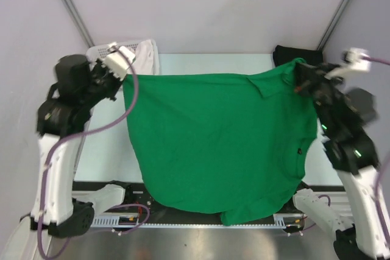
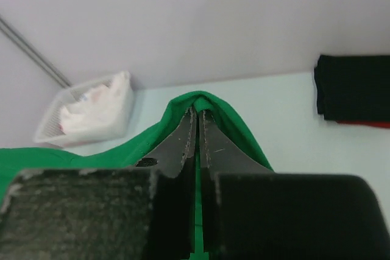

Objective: Fold and stack the t-shirts
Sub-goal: Flatten the tshirt out, then fold the tshirt

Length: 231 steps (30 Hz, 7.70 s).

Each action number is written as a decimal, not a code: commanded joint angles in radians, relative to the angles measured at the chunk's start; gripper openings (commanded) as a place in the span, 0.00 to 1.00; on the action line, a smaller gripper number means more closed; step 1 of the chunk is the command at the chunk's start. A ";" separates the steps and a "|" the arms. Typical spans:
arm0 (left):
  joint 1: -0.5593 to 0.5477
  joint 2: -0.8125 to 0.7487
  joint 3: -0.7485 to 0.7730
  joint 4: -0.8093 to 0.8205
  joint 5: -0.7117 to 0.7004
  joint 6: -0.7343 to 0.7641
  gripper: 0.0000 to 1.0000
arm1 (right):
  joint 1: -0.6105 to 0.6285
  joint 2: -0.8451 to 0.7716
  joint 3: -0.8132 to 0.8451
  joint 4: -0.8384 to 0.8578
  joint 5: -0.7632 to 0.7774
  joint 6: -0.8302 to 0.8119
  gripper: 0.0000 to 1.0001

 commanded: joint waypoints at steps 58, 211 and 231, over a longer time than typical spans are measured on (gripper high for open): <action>-0.001 0.280 -0.890 0.438 -0.102 0.671 0.77 | -0.013 0.479 -0.528 -0.253 -0.068 0.343 0.83; -0.136 0.044 -1.013 0.074 0.043 0.360 0.33 | -0.594 -0.253 -0.815 -0.626 -0.272 0.624 0.24; 0.045 0.671 -0.410 0.533 -0.163 -0.102 0.49 | -0.296 0.583 -0.117 -0.054 -0.229 0.070 0.48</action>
